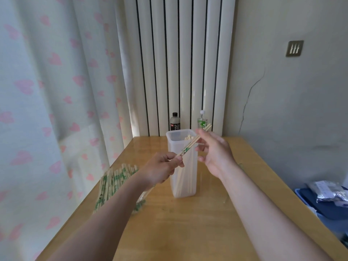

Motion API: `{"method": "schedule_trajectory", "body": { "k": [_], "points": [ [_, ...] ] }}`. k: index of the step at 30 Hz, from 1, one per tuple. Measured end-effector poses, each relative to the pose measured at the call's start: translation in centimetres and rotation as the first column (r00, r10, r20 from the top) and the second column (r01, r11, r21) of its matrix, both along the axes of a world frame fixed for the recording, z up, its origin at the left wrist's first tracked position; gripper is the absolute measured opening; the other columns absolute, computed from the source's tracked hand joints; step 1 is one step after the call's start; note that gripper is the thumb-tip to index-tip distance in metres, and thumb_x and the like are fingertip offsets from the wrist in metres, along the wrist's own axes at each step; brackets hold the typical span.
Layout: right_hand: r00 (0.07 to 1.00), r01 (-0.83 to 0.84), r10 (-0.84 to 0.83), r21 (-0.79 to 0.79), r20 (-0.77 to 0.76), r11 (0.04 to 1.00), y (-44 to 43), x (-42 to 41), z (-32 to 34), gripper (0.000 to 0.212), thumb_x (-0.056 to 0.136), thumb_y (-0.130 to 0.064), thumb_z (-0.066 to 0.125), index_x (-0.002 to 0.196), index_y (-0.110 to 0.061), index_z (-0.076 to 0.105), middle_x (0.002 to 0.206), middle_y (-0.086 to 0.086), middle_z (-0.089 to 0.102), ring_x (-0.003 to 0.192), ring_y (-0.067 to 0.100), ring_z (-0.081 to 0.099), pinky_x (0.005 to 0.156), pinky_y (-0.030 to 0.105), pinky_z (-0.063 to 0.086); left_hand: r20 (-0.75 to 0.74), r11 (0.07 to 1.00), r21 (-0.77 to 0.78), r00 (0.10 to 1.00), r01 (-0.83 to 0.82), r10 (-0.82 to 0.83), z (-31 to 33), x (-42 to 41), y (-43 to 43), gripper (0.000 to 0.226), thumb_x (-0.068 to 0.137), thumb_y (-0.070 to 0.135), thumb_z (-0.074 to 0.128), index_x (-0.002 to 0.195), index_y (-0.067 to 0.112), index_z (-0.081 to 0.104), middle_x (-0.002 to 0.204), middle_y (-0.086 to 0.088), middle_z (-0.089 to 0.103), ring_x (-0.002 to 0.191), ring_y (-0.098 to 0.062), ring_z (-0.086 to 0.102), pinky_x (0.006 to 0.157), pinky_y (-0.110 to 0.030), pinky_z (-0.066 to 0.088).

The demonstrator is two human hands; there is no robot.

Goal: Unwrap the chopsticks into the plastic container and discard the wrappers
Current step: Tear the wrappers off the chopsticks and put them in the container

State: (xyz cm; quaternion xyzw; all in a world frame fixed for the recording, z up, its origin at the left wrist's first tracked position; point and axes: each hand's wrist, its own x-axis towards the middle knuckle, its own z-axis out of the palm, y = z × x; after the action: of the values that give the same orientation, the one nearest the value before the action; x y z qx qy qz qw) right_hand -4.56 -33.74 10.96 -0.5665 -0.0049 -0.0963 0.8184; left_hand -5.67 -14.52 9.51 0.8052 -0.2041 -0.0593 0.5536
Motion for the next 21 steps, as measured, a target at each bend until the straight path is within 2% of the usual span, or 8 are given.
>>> {"method": "schedule_trajectory", "body": {
  "k": [4,8,10,12,13,14,18,21],
  "points": [
    [0.999,0.028,-0.028,0.002,0.025,1.000,-1.3,0.2,0.8,0.020,0.098,-0.025,0.067,0.098,-0.008,0.078,0.087,0.003,0.070,0.069,0.013,0.057,0.048,0.024,0.038,-0.021,1.000,0.023,1.000,0.009,-0.009,-0.4,0.2,0.8,0.033,0.105,0.032,0.051,0.092,0.009,0.070,0.057,0.003,0.031,0.047,-0.011,0.023,0.044,-0.023,0.020],
    [0.981,0.194,-0.192,0.190,-0.032,0.962,-2.9,0.4,1.0,0.018,0.099,-0.019,0.065,0.104,-0.004,0.074,0.085,0.006,0.067,0.068,0.015,0.060,0.055,0.027,0.045,0.089,0.991,0.076,0.991,-0.109,0.103,-0.9,0.9,2.2,0.031,0.104,0.027,0.054,0.092,0.005,0.072,0.055,0.007,0.039,0.045,-0.007,0.033,0.043,-0.019,0.027],
    [0.967,0.254,-0.246,0.264,-0.062,0.931,-3.8,0.4,0.8,0.016,0.101,-0.016,0.064,0.103,-0.003,0.072,0.079,0.005,0.065,0.069,0.016,0.060,0.062,0.030,0.049,0.176,0.936,-0.067,0.919,-0.346,0.352,-1.3,1.8,3.5,0.026,0.101,0.025,0.057,0.086,0.011,0.073,0.060,-0.002,0.046,0.051,-0.013,0.035,0.047,-0.025,0.029],
    [0.955,0.296,-0.281,0.278,-0.093,0.914,-4.0,0.5,0.2,0.014,0.102,-0.013,0.062,0.101,-0.002,0.070,0.078,0.006,0.063,0.069,0.017,0.060,0.066,0.031,0.051,0.091,0.772,-0.335,0.796,-0.541,0.598,-1.0,2.9,4.7,0.026,0.101,0.026,0.057,0.087,0.012,0.073,0.063,-0.008,0.044,0.050,-0.017,0.032,0.050,-0.028,0.027],
    [0.950,0.311,-0.292,0.274,-0.107,0.910,-3.9,0.6,-0.1,0.013,0.102,-0.013,0.061,0.100,-0.002,0.069,0.078,0.006,0.062,0.069,0.017,0.059,0.066,0.031,0.052,0.042,0.710,-0.412,0.767,-0.571,0.641,-0.6,3.3,4.9,0.027,0.101,0.027,0.055,0.088,0.010,0.072,0.061,-0.008,0.040,0.049,-0.017,0.030,0.051,-0.028,0.026],
    [0.948,0.318,-0.297,0.273,-0.119,0.908,-3.8,0.7,-0.4,0.013,0.102,-0.012,0.061,0.100,-0.002,0.069,0.077,0.006,0.061,0.068,0.017,0.058,0.066,0.030,0.052,0.026,0.695,-0.439,0.766,-0.569,0.643,-0.2,3.4,4.8,0.029,0.101,0.028,0.054,0.089,0.009,0.071,0.060,-0.007,0.038,0.048,-0.017,0.029,0.051,-0.028,0.025],
    [0.953,0.303,-0.278,0.291,-0.123,0.908,-2.9,1.4,-0.8,0.014,0.101,-0.013,0.063,0.100,-0.001,0.069,0.075,0.007,0.061,0.065,0.017,0.058,0.062,0.030,0.053,0.081,0.779,-0.403,0.829,-0.480,0.553,1.1,2.8,2.7,0.031,0.101,0.034,0.053,0.086,0.013,0.071,0.058,-0.005,0.036,0.048,-0.016,0.028,0.051,-0.028,0.026],
    [0.957,0.290,-0.274,0.339,-0.097,0.895,-2.7,1.6,0.3,0.013,0.100,-0.013,0.064,0.099,0.000,0.068,0.074,0.006,0.062,0.066,0.017,0.059,0.064,0.029,0.055,0.077,0.799,-0.391,0.849,-0.456,0.523,1.5,2.7,1.9,0.033,0.101,0.036,0.053,0.086,0.013,0.071,0.061,-0.008,0.037,0.047,-0.016,0.029,0.052,-0.029,0.027]
  ]
}}
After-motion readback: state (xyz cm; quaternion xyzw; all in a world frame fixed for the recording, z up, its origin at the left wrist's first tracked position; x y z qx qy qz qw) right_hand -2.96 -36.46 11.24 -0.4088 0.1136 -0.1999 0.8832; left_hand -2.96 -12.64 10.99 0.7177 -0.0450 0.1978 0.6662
